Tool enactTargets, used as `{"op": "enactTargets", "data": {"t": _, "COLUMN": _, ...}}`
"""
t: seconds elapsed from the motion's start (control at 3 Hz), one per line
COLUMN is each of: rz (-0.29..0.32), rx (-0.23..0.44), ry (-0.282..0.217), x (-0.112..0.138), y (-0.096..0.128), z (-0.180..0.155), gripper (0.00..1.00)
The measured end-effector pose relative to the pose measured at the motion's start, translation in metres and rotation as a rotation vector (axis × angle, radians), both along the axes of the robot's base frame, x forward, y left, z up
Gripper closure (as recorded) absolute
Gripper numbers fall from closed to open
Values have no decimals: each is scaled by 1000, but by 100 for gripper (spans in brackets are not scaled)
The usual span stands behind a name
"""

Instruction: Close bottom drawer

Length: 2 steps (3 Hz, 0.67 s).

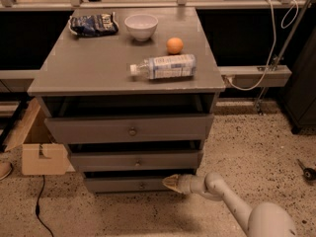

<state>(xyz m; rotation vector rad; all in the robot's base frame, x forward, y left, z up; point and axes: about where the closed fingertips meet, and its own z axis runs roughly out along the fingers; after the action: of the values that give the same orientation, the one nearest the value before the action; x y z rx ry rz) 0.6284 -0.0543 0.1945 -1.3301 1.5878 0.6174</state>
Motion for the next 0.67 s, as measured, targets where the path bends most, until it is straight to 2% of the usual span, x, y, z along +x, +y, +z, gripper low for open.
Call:
{"op": "enactTargets", "data": {"t": 0.33, "rz": -16, "rx": -17, "ry": -3, "x": -6, "y": -28, "z": 1, "gripper": 100}}
{"op": "enactTargets", "data": {"t": 0.67, "rz": -41, "rx": -33, "ry": 55, "x": -32, "y": -58, "z": -5, "gripper": 100}}
